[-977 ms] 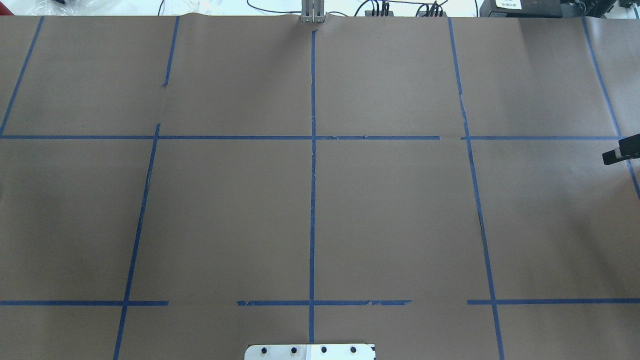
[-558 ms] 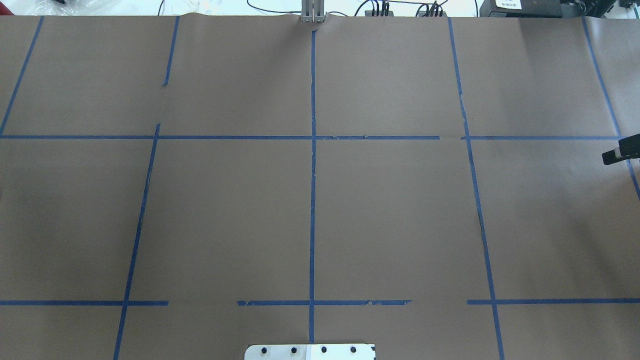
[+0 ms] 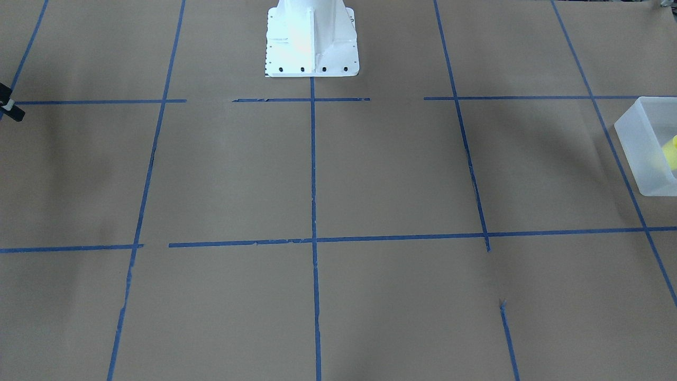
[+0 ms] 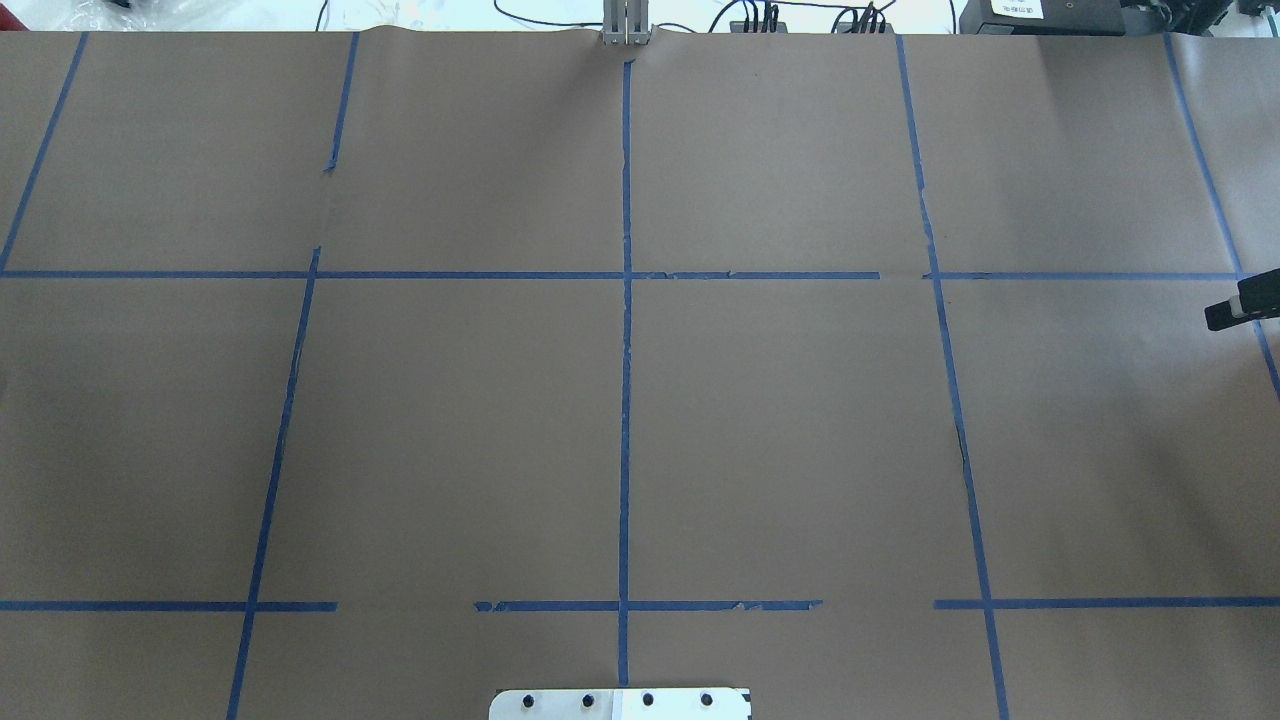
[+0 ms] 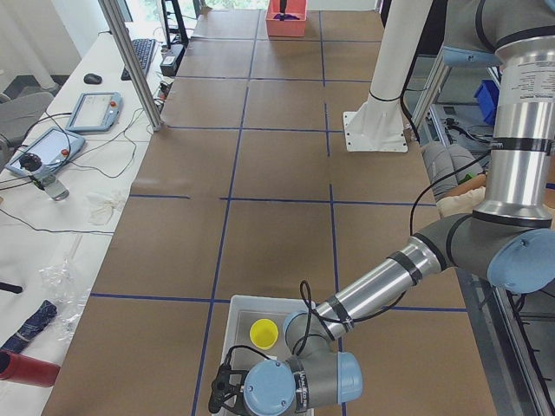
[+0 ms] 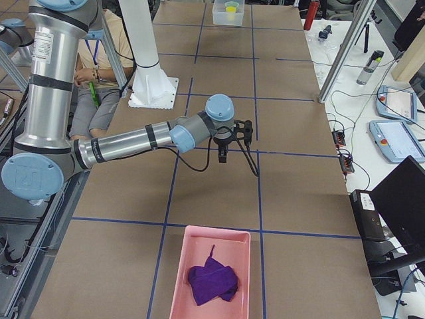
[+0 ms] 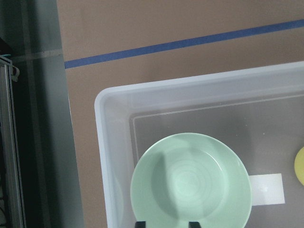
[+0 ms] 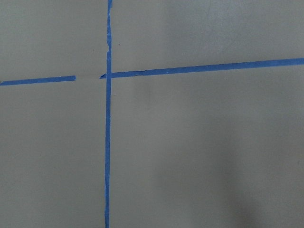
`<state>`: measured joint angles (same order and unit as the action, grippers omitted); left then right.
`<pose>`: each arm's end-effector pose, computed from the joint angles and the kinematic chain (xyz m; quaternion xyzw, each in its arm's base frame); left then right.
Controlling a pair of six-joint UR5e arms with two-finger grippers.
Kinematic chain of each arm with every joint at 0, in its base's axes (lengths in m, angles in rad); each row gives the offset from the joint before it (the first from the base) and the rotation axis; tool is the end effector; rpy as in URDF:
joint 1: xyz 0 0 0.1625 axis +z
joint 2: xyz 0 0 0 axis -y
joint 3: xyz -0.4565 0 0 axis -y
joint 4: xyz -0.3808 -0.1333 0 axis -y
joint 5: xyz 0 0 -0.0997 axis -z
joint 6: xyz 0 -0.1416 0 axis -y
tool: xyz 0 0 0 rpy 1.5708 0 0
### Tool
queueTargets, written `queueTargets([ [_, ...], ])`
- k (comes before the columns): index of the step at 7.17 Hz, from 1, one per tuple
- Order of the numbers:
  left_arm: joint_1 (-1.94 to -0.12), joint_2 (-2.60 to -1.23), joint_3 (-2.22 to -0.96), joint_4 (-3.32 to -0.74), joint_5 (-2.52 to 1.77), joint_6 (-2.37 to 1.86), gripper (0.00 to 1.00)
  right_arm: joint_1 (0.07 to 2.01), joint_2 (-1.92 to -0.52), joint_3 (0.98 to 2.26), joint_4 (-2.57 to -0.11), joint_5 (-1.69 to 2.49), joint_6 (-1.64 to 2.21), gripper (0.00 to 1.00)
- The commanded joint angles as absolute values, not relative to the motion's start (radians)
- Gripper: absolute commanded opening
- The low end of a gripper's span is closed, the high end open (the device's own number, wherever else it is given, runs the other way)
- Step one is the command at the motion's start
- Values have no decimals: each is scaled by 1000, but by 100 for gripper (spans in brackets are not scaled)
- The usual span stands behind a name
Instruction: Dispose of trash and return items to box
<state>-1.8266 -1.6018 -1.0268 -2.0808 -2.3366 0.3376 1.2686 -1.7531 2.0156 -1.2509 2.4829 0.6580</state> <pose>-0.1467 -0.4219 0.9080 0.1079 0.3577 0.0374 0.9268 -0.1034 -0.4034 0.5302 0.0338 -0.4932 0.0277 0.8688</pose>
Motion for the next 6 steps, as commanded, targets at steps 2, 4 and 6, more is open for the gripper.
queueTargets([
  [2,-1728,-1589,-1475,-1897,-2335,24,50,1273,-1741,2020,-1253,2336,647,100],
  [4,-1579,-1597,-1851,-1609,-2329,-164,58,1285,-1741,2035,-1256,2299,641,100],
  [6,-1510,-1582,-1919,-1565,-2336,-175,100,1285,-1746,2036,-1259,2299,638,100],
])
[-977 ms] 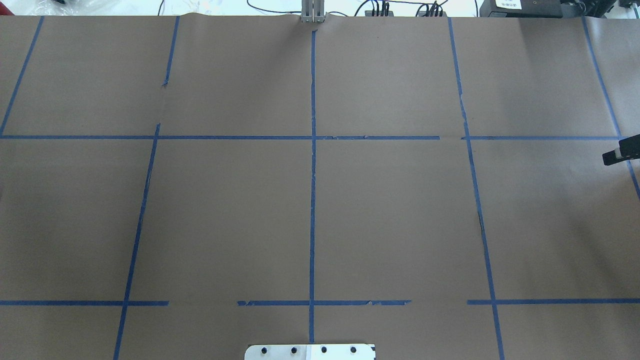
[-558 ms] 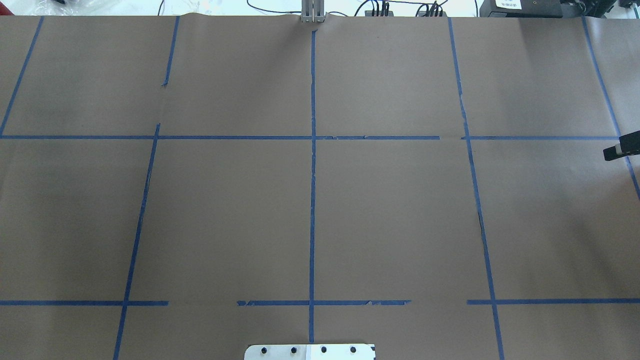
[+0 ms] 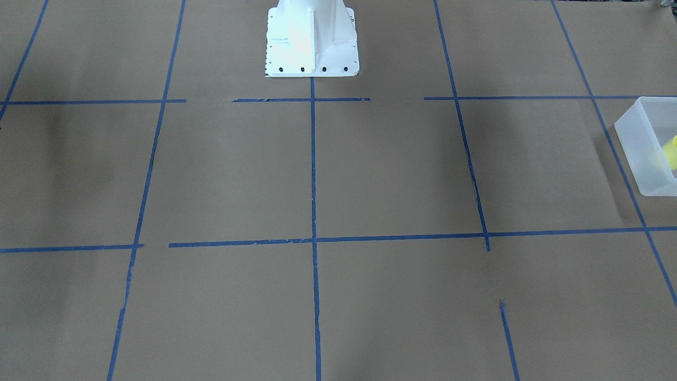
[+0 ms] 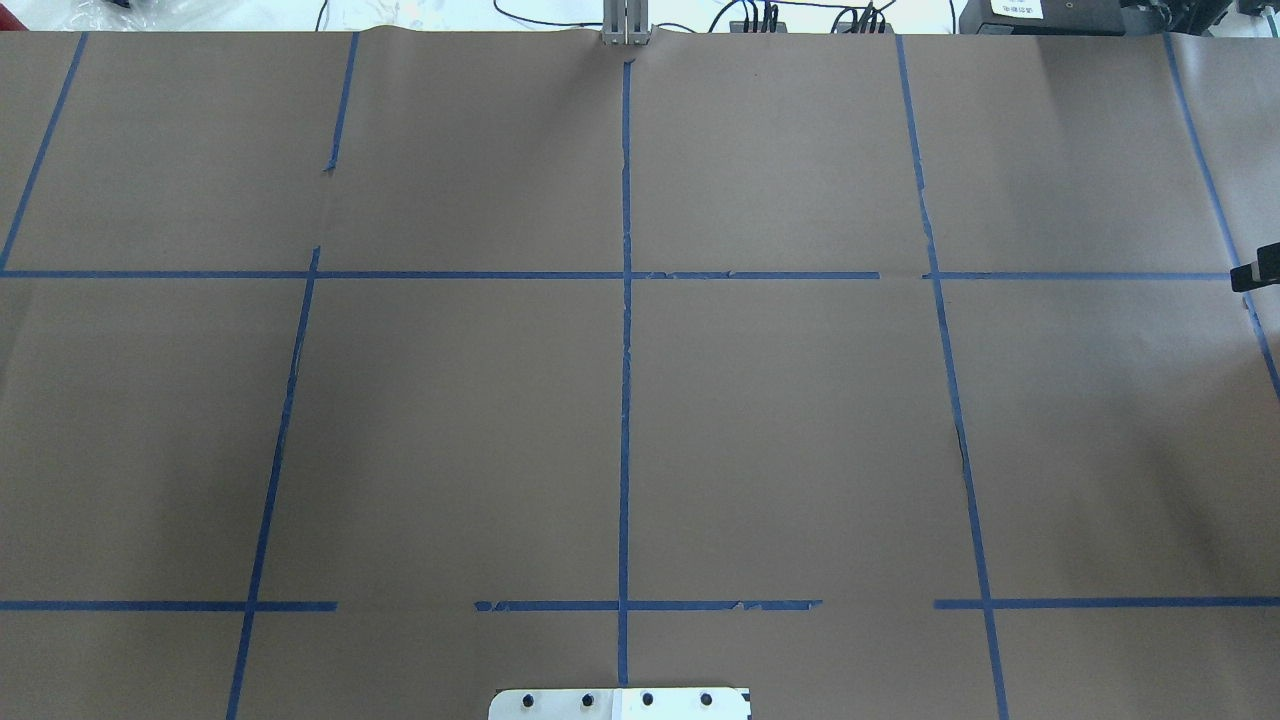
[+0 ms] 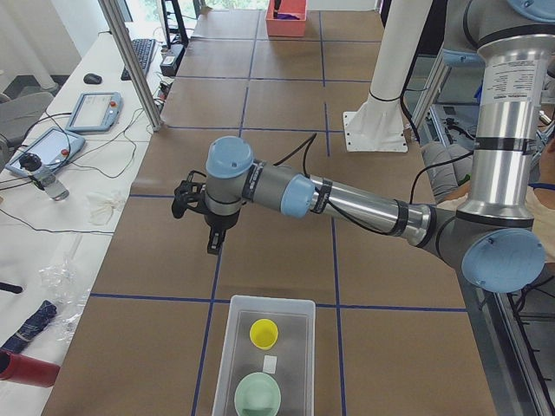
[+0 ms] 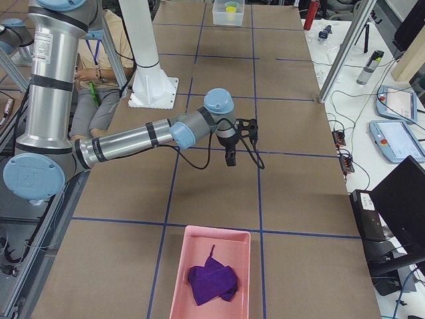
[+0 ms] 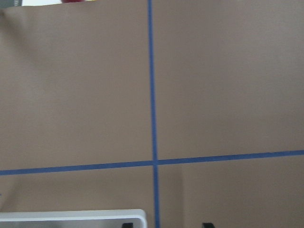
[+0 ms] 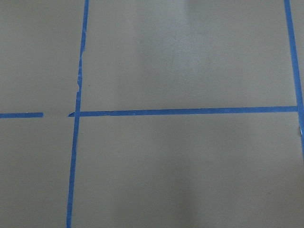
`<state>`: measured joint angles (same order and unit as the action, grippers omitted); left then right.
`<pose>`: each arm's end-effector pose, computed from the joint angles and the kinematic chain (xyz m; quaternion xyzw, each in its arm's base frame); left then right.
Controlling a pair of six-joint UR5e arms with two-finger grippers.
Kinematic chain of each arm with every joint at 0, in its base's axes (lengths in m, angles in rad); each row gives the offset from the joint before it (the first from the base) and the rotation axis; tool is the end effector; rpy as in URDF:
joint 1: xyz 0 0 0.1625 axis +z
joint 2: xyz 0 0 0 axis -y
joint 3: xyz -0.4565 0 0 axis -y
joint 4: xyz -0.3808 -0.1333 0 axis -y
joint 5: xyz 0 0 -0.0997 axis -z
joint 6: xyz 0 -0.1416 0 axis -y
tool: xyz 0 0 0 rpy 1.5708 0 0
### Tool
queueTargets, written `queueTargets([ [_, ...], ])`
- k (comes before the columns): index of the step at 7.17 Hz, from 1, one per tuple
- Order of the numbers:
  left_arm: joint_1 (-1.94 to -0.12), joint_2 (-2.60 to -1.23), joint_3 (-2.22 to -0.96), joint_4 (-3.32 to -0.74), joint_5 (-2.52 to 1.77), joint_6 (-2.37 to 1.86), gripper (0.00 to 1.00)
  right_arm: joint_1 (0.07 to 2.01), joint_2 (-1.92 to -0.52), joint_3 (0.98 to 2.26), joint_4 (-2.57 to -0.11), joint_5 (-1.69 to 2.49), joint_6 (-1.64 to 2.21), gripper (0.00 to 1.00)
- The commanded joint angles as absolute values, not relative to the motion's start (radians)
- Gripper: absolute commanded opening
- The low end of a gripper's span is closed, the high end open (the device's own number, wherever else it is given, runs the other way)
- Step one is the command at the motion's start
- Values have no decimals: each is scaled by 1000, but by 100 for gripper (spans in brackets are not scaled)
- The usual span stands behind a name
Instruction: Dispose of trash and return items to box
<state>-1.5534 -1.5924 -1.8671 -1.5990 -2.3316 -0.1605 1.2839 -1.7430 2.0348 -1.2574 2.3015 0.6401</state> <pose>-0.0270 -0.5007 0.5625 0.1268 0.3785 -0.0016 0.9169 -0.0840 -0.4219 0.5327 0.0965 -0.4295 0.0518 0.8964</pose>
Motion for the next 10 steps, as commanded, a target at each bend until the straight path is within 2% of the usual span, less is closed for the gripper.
queueTargets([
  [1,-1488,-1560,-1919,-1569,-2336,-170,100,1290,-1750,2025,-1265,2306,570,100],
  [3,-1465,-1497,-1925,-1572,-2339,-169,100,1284,-1729,1990,-1349,2295,443,100],
  [4,-1470,-1499,-1945,-1566,-2383,-169,100,1361,-1726,1936,-1357,2305,299,100],
  [6,-1451,-1590,-1887,-1572,-2434,-169,100,1449,-1721,1888,-1449,2321,53,100],
  [9,-1453,-1588,-1859,-1572,-2431,-169,100,1466,-1733,1878,-1534,2324,-52,100],
  [10,-1454,-1585,-1800,-1595,-2424,-123,100,1466,-1736,1859,-1525,2327,-58,100],
])
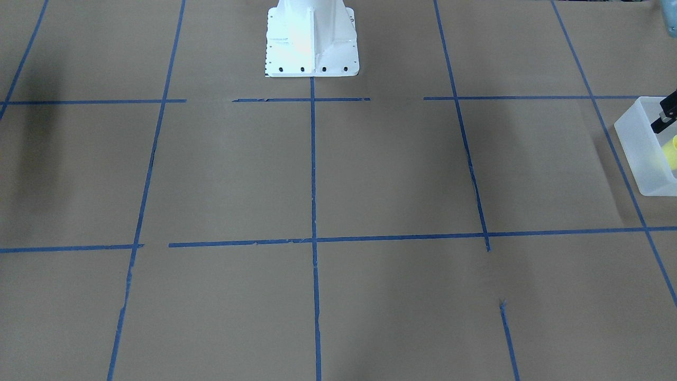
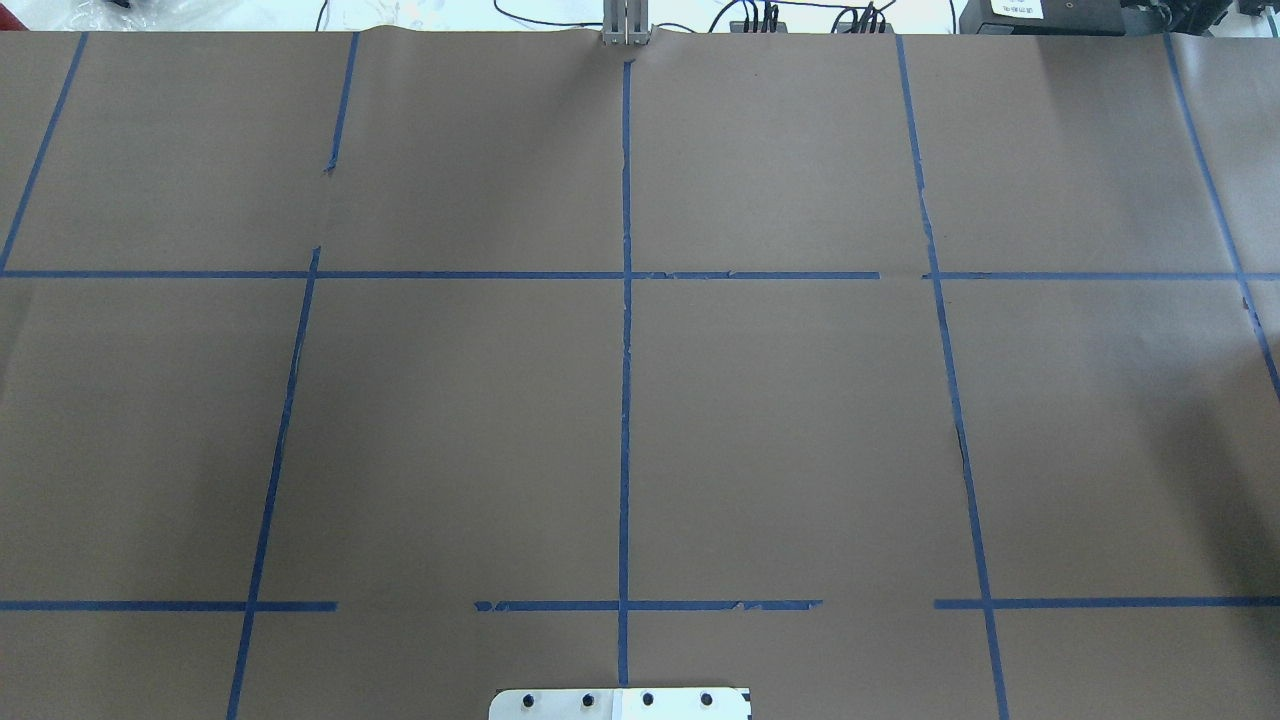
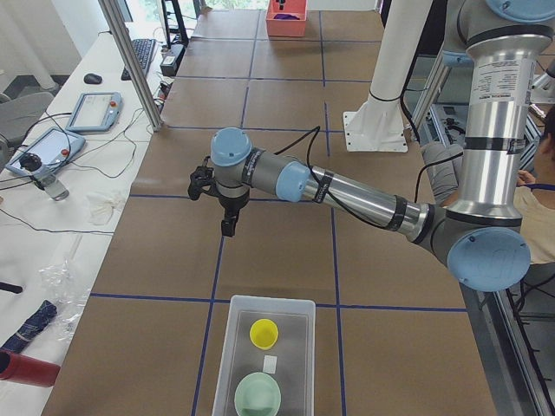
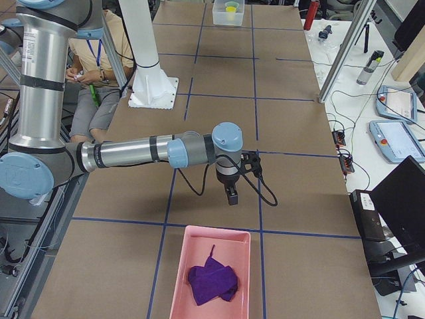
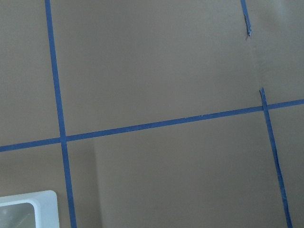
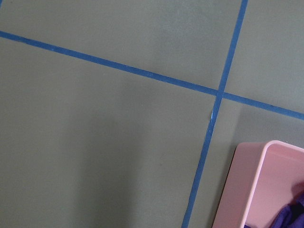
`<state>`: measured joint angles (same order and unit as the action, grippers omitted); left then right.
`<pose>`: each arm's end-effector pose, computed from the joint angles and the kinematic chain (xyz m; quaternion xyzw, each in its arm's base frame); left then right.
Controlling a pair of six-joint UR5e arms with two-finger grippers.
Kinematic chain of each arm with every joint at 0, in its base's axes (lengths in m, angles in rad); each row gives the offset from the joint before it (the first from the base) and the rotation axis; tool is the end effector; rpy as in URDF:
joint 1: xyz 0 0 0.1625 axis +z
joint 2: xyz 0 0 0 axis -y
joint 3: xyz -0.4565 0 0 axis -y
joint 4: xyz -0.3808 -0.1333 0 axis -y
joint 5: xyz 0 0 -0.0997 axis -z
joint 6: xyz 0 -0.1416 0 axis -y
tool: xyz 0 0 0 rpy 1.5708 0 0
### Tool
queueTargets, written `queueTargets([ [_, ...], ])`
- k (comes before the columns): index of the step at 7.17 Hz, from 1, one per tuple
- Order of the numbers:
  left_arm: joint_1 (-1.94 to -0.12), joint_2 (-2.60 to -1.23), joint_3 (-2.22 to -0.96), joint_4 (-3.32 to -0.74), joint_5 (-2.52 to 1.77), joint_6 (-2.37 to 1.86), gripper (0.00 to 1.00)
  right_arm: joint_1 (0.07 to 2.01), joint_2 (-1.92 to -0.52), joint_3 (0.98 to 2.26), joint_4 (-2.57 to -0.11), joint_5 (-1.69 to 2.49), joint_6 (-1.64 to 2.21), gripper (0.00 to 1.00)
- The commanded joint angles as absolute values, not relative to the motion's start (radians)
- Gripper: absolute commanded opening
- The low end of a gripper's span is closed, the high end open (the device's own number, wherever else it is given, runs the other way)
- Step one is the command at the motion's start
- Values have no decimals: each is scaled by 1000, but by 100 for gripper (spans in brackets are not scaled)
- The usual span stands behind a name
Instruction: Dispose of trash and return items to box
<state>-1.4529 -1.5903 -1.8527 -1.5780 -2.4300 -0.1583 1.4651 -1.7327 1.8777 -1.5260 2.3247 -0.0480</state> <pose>0.0324 -0.4952 0.5637 0.0817 0.4269 0.0459 0.8994 -0.0082 -0.4221 0.6406 0.0775 -0.3688 -0.1058 0.9202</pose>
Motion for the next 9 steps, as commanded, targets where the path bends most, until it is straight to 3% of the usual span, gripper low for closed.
queueTargets([
  [1,-1454,-1586,-1796,-1588,-2421,-36,100,1465,-1735,1861,-1525,2330,-55,100],
  [9,-1520,-1600,-1784,-1588,-2327,29,100,1445,-1697,1838,-1523,2399,-38,100],
])
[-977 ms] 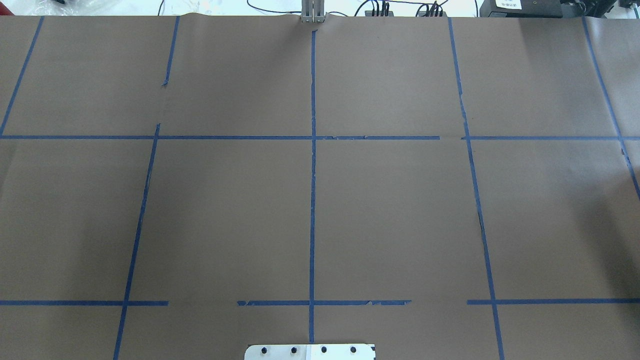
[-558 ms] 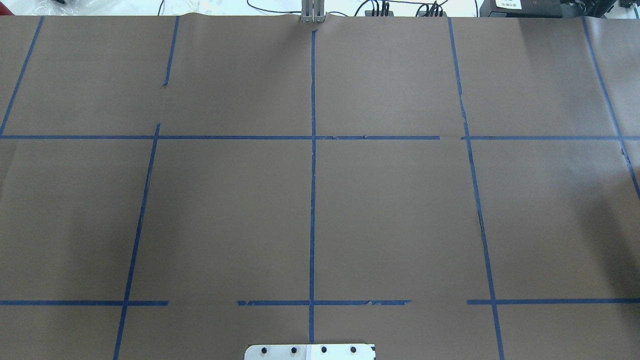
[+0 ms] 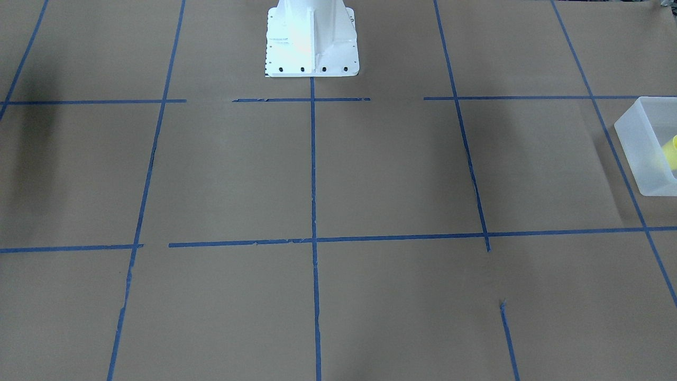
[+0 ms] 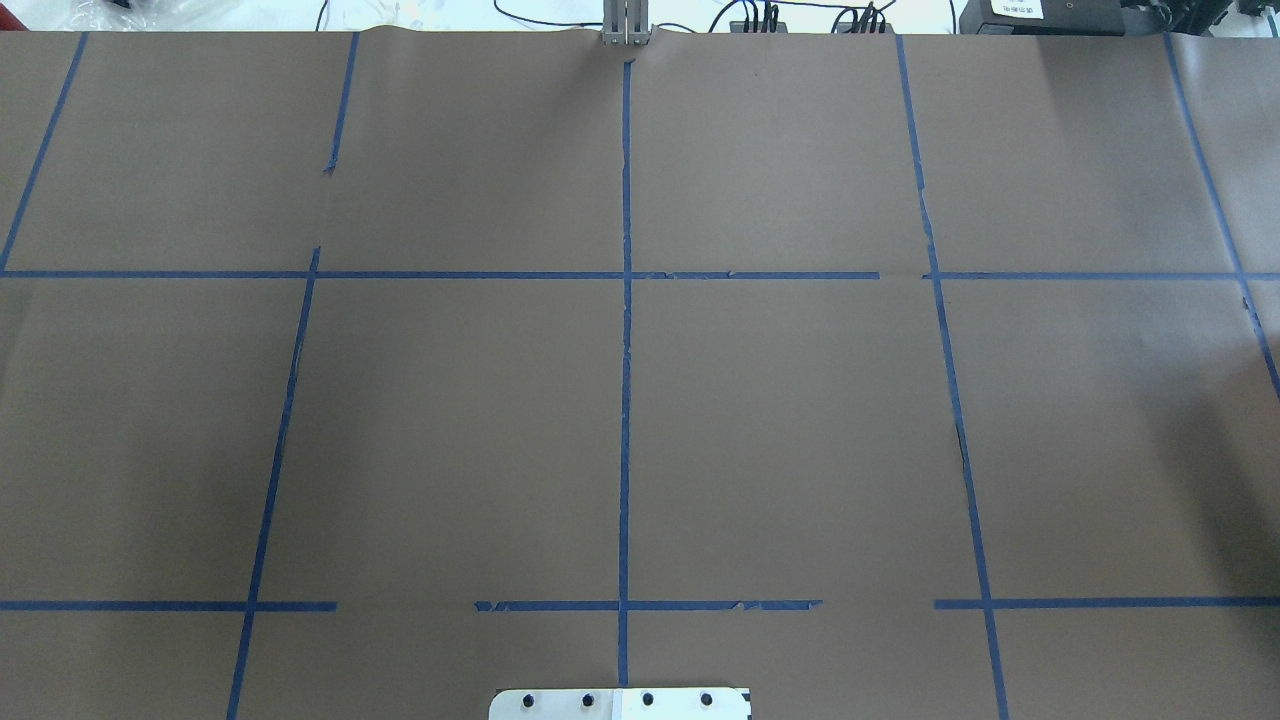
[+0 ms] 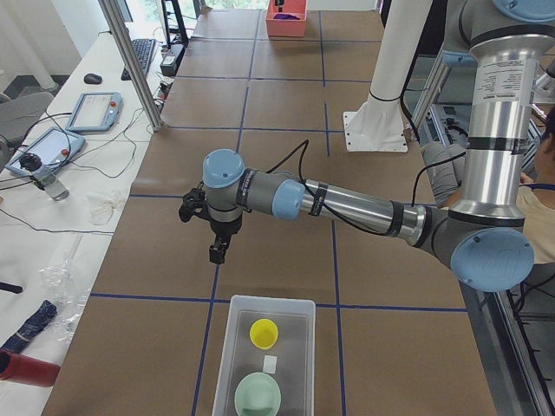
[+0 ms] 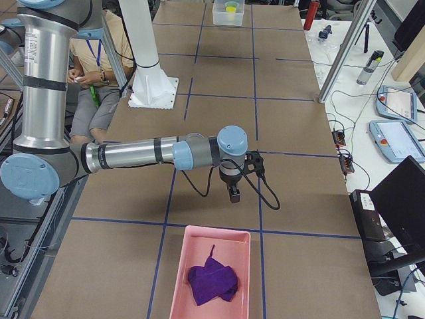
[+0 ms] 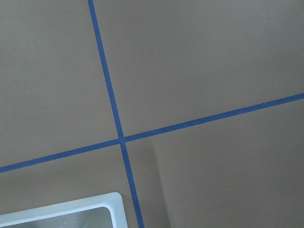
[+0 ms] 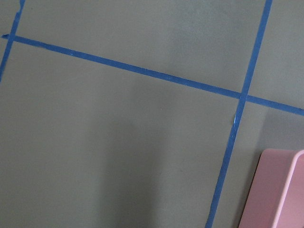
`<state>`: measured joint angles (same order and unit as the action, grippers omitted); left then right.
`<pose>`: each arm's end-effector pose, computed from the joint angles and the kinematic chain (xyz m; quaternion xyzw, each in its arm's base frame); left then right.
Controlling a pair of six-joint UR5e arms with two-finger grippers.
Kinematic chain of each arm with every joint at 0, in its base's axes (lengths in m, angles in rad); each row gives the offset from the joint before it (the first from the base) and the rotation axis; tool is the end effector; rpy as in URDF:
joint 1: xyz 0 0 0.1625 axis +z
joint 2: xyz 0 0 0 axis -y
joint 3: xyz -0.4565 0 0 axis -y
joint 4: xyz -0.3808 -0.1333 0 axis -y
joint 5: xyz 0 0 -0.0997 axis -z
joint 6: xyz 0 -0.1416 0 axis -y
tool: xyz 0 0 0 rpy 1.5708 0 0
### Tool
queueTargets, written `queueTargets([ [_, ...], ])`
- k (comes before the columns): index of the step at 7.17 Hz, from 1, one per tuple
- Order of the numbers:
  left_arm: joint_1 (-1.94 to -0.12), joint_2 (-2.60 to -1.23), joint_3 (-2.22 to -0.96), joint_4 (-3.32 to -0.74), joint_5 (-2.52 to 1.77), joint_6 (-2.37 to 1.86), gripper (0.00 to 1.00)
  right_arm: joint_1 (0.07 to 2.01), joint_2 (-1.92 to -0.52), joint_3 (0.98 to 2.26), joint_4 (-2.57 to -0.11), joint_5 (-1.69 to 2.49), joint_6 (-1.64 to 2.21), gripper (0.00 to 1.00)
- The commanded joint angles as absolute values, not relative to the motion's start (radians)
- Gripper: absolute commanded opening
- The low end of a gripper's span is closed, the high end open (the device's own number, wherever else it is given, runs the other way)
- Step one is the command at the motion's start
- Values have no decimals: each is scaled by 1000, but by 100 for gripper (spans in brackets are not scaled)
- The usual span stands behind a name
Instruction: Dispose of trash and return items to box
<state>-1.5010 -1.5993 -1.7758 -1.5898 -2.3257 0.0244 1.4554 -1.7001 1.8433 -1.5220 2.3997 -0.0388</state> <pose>-0.0009 -0.5071 0.6057 0.1087 0.3682 0.0898 0.9190 -0.0213 -0.4346 0.6357 0.0723 -0.4039 -0.1087 0.9054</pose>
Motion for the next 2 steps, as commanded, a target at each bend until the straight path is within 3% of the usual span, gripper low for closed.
queueTargets([
  [1,-1535,-1608,-1776,-1589,-2327,31,100,1447,-1698,1836,-1523,2398,-38,100],
  [2,-1537,-1626,-1776,-1589,-2326,29,100,1447,-1698,1815,-1522,2396,-40,100],
])
